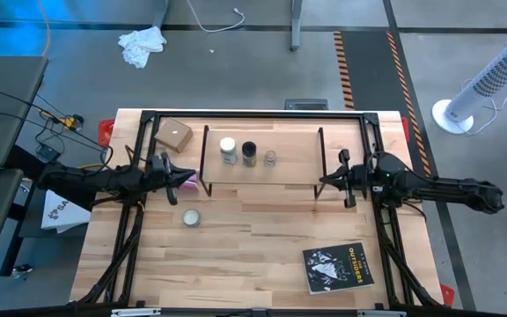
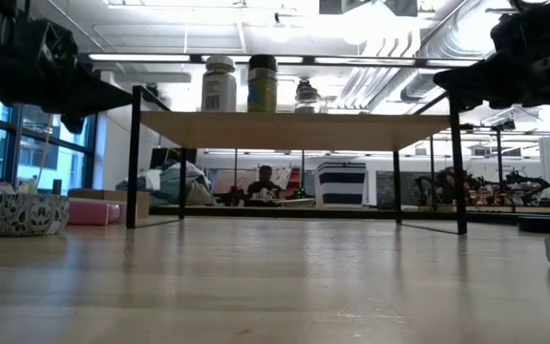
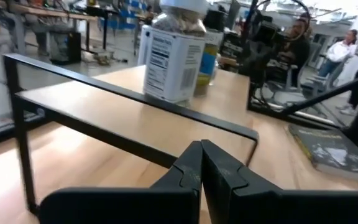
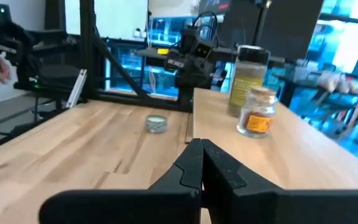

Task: Shelf spices
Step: Return to Home Position

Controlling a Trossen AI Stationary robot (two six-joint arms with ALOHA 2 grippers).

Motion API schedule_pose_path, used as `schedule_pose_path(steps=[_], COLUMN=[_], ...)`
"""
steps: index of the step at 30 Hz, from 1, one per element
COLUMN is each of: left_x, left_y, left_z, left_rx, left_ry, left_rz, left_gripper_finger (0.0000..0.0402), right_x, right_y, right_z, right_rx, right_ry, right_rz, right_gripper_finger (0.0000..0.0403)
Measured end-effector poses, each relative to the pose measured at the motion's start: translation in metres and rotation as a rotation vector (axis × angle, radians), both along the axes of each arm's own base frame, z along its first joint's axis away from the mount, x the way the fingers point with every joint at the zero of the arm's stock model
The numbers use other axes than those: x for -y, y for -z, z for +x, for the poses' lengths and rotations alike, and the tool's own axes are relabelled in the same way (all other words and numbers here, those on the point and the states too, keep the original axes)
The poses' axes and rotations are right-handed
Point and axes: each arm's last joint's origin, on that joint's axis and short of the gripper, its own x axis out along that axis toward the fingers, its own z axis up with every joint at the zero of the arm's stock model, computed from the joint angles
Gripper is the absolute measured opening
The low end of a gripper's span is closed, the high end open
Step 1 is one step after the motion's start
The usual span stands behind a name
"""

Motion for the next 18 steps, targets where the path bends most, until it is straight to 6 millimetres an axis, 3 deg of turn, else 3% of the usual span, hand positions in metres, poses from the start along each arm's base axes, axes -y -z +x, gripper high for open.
schedule_pose_path(steps=[8, 18], left_x=[0.001, 0.0], left_y=[0.001, 0.001], left_z=[0.001, 0.001], left_rx=[-0.004, -0.004], left_ry=[0.018, 0.017], left_rz=[-0.016, -0.017], left_gripper_finger=[0.0001, 0.0001], right_x=[0.0, -0.003], right_y=[-0.022, -0.015], right_z=[-0.002, -0.003], right_rx=[0.235, 0.163], right_ry=[0.009, -0.014], right_rz=[-0.031, -0.008], right_gripper_finger=[0.0, 0.0])
